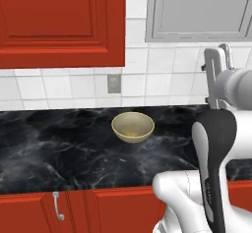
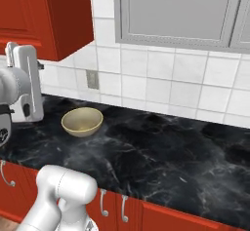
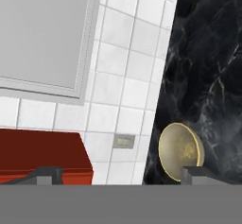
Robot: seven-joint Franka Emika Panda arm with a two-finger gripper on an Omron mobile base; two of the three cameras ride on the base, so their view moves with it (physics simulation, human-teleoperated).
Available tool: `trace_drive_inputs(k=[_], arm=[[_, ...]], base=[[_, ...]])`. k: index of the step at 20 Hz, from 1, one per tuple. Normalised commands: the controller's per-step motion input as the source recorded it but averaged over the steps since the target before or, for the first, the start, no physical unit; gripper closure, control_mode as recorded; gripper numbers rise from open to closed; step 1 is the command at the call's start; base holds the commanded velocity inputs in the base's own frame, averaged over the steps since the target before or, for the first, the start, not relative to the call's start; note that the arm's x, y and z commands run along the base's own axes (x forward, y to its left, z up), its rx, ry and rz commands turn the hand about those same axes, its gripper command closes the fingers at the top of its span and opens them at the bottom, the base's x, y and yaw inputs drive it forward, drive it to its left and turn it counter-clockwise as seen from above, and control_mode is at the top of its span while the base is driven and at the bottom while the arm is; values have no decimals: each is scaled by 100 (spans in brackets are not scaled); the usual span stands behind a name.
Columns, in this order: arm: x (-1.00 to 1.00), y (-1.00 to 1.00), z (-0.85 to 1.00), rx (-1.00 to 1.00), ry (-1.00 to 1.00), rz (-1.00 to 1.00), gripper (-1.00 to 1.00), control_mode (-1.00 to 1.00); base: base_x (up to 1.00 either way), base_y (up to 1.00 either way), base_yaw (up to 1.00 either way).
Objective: Open the cabinet. Pick the bowls from the counter and place them in the cabinet. Then close the cabinet.
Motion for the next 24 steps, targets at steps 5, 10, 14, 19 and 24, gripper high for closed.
trace_drive_inputs(k=[5,10,14,19,24], arm=[[29,-54,-16,7,19,25,-100,-100],[32,-47,-25,3,24,29,-100,-100],[23,-14,-59,0,13,28,-100,-100],[33,-2,-51,0,25,28,-100,-100],[25,7,-61,0,12,17,-100,-100]], base=[[0,0,0],[0,0,0],[0,0,0],[0,0,0],[0,0,0]])
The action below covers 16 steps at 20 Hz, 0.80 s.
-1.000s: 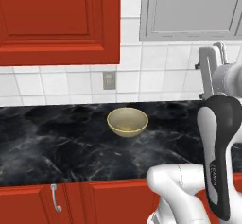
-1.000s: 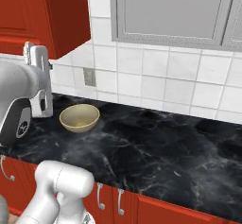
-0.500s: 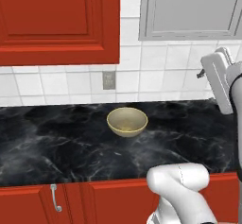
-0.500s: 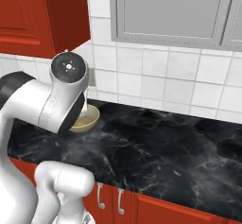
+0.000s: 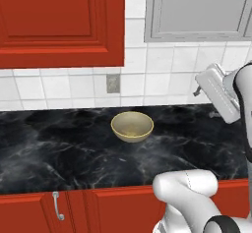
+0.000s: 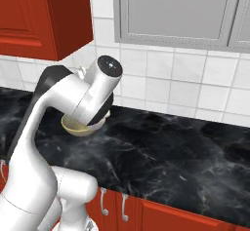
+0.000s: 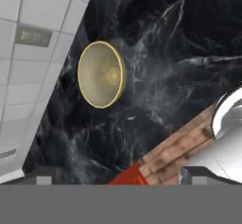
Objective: Open the cabinet. Pick the bowls from the counter and place them in the cabinet. Then close the cabinet.
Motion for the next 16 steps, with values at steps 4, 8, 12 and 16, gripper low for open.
trace_drive_inputs(k=[4,8,12,16], arm=[[49,24,-37,0,1,4,-100,-100],[66,25,-29,0,-5,0,-100,-100],[55,40,-31,-5,2,0,-100,-100],[49,19,-24,-11,22,0,-100,-100]], base=[[0,0,0],[0,0,0],[0,0,0],[0,0,0]])
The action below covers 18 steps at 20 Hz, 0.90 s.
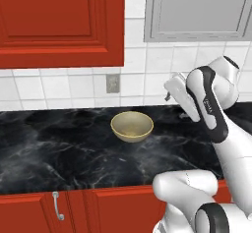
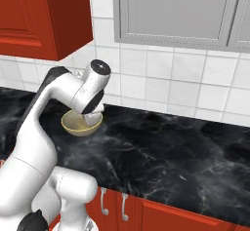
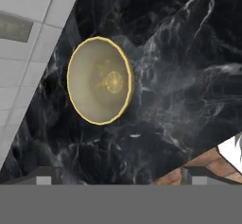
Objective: Open the cabinet. Pick the bowls from the counter and place them in the cabinet. Then close the cabinet.
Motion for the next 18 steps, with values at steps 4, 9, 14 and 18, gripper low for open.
trace_drive_inputs(k=[4,9,14,18], arm=[[41,5,-15,-13,24,0,-100,-100],[34,1,-31,-9,10,0,-100,-100],[33,1,-48,-4,1,6,-100,-100],[31,0,-44,-1,0,9,-100,-100]], base=[[0,0,0],[0,0,0],[0,0,0],[0,0,0]])
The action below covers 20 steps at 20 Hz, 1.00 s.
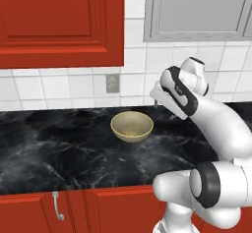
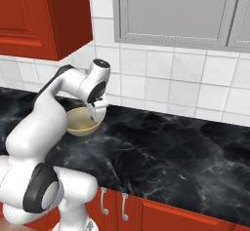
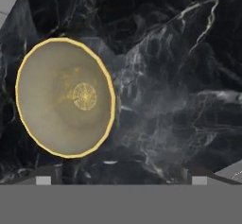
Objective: Open the cabinet. Pick the bowls from the counter and place them in the cabinet. Then close the cabinet.
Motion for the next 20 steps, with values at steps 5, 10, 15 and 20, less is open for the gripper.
trace_drive_inputs(k=[5,10,15,20], arm=[[41,0,-37,0,0,15,-100,-100],[39,-1,-31,-1,6,17,-100,-100],[14,-1,-35,-4,2,10,-100,-100],[8,0,-35,-1,-3,10,-100,-100]], base=[[0,0,0],[0,0,0],[0,0,0],[0,0,0]])
